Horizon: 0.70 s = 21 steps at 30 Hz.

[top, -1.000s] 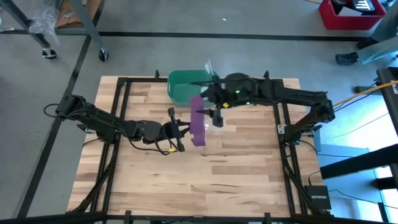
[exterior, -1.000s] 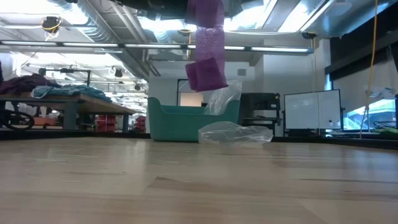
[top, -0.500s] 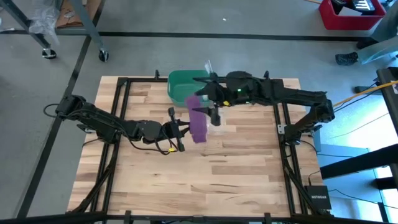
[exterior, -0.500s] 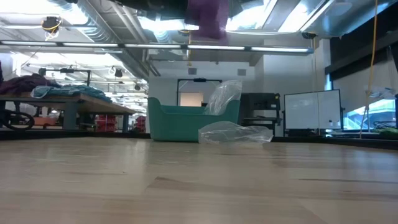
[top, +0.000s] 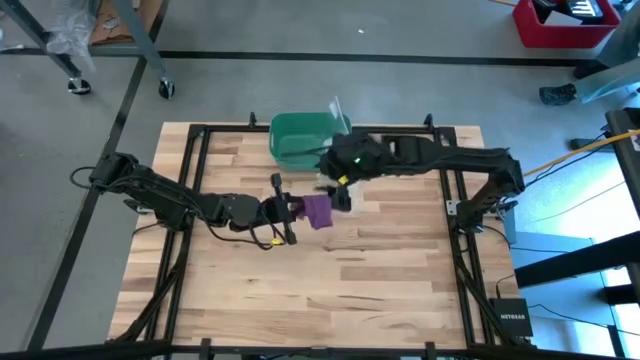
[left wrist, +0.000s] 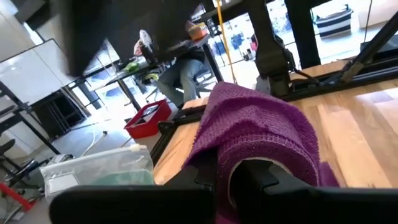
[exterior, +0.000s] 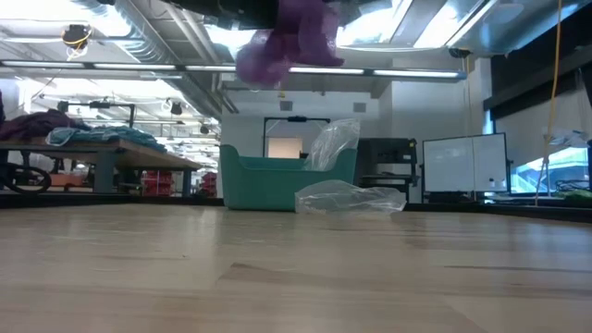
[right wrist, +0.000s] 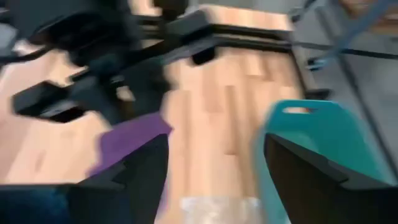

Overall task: Roll bandage
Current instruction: Roll the violet bandage

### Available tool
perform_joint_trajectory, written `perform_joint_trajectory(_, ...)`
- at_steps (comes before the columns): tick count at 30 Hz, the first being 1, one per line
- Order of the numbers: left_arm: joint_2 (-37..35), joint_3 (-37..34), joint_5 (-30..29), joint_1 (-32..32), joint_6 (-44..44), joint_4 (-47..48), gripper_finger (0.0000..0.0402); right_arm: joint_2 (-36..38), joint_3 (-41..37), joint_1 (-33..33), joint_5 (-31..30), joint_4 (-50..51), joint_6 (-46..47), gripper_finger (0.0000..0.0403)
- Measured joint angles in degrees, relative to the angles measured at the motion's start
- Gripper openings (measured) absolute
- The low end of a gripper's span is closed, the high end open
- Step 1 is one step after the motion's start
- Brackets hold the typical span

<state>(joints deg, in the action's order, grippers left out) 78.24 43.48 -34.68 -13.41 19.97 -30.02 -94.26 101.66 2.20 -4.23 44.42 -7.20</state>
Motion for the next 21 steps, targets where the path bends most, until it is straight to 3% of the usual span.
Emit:
perform_joint_trajectory(3, 0.0, 0.0, 0.0, 0.0, 0.0, 0.4, 0.0019, 1.6, 2.6, 0.2, -1.2, 2.8, 0.6, 0.0266)
perform_joint_trajectory(7, 0.0, 0.0, 0.0, 0.0, -0.2, 0.8, 0.0019, 4.3, 3.0, -0.6, 1.5, 8.3, 2.3, 0.0266)
perform_joint_trajectory(12, -0.3, 0.0, 0.0, -0.7, -0.3, 0.7, 0.0019, 9.2, -3.3, -4.7, 2.6, 10.7, 2.5, 0.0266)
perform_joint_trajectory(17, -1.4, 0.0, -0.1, -1.2, -0.5, 0.5, 0.0019, 18.9, -22.8, -8.6, 2.5, -6.6, 2.2, 0.0266)
perform_joint_trajectory(21, -1.4, 0.0, -0.2, -1.2, -0.6, 0.4, 0.0019, 25.7, -44.3, -9.0, 2.2, -32.6, 1.6, 0.0266)
